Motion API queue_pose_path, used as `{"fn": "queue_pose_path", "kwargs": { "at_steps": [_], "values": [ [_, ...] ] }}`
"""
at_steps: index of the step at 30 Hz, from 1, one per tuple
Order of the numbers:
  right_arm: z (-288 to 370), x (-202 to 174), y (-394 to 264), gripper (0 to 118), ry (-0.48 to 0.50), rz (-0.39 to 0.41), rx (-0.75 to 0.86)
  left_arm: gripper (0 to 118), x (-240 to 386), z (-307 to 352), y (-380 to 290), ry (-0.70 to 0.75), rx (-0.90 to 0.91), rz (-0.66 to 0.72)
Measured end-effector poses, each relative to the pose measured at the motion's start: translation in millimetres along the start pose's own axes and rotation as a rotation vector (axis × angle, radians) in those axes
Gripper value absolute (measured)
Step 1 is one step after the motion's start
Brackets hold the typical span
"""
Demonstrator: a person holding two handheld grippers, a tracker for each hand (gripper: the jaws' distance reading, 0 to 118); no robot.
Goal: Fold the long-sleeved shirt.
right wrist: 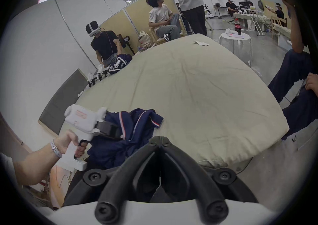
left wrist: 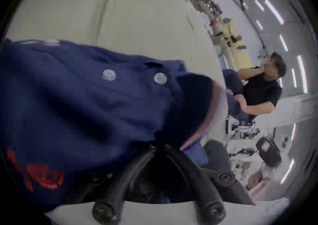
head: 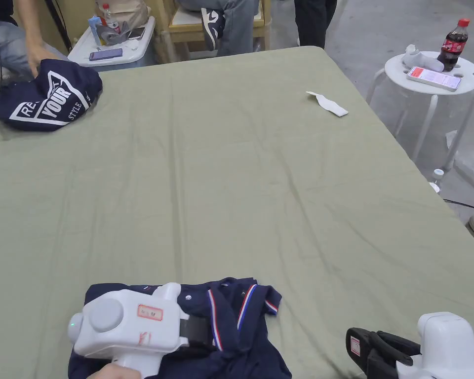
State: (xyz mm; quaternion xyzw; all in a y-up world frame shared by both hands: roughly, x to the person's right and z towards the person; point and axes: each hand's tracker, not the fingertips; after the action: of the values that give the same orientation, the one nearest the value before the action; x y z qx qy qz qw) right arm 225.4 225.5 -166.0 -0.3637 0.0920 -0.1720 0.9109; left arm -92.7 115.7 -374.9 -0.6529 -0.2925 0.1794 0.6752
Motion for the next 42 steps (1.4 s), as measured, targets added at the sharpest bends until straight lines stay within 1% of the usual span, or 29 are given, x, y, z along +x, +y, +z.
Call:
{"fn": "queue_pose_path", "kwargs": {
  "at_steps": [1,2,3,4,5,6,7,9,11,12,13,14,16,17,20,22,25,26,28,30,33,34,36,40,42],
  "values": [
    [0,1,-2,1,-0.001,0.006,-0.002,0,-1,2,1,-0.146,0.083,0.13],
    [-1,1,-2,1,-0.002,0.011,-0.004,0,0,-2,0,-0.192,0.116,0.181],
    [-2,1,-2,1,0.001,0.014,-0.005,0,7,-12,-1,-0.127,0.093,0.123],
    [-4,1,-2,1,0.005,0.015,-0.009,0,-22,-18,17,-0.081,0.082,0.051],
    [-6,-2,-2,1,0.007,0.017,-0.016,0,-20,-18,20,-0.116,0.106,0.022],
    [-9,-3,-1,1,0.007,0.022,-0.021,0,-21,-20,22,-0.101,0.108,0.083],
    [-11,-4,-1,1,0.006,0.025,-0.026,0,-21,-20,23,-0.1,0.112,0.094],
    [-16,-5,0,1,0.002,0.034,-0.034,0,-18,-22,23,-0.081,0.116,0.053],
    [-16,-8,1,1,0.013,0.048,-0.033,0,-19,-18,22,-0.071,0.122,0.049],
    [-16,-10,3,1,0.017,0.052,-0.034,0,2,-18,9,-0.063,0.118,0.045],
    [-14,-14,7,1,0.017,0.059,-0.036,0,5,-14,9,-0.047,0.113,0.035],
    [-14,-16,8,1,0.017,0.067,-0.038,0,9,-9,9,-0.034,0.108,0.024],
    [-12,-20,11,1,0.015,0.089,-0.04,0,21,11,7,0.063,0.168,-0.039],
    [-11,-21,13,1,0.012,0.1,-0.038,0,22,25,3,0.052,0.183,-0.067],
    [-9,-27,16,1,0.007,0.114,-0.031,0,1,73,-8,-0.023,0.237,0.013],
    [-8,-32,19,1,0.016,0.115,-0.031,0,-16,103,-21,0.01,0.308,0.034],
    [-14,-40,22,1,0.034,0.121,-0.037,0,-45,150,-48,0.109,0.469,0.106],
    [-15,-44,23,1,0.042,0.131,-0.034,0,-55,164,-59,0.107,0.517,0.119],
    [-19,-54,27,1,0.071,0.159,-0.033,0,-76,185,-72,0.056,0.57,0.14],
    [-25,-64,33,1,0.092,0.181,-0.045,0,-84,203,-91,0.034,0.631,0.126],
    [-37,-82,42,1,0.107,0.232,-0.056,0,-84,216,-107,0.016,0.647,0.141],
    [-42,-87,45,1,0.114,0.238,-0.057,0,-87,216,-106,0.018,0.644,0.143],
    [-56,-94,50,1,0.145,0.24,-0.07,0,-92,214,-101,0.076,0.604,0.135],
    [-107,-103,58,1,0.195,0.227,-0.156,0,-102,208,-89,0.042,0.593,0.156],
    [-142,-104,52,1,0.195,0.233,-0.238,0,-107,204,-82,0.041,0.587,0.164]
  ]
}}
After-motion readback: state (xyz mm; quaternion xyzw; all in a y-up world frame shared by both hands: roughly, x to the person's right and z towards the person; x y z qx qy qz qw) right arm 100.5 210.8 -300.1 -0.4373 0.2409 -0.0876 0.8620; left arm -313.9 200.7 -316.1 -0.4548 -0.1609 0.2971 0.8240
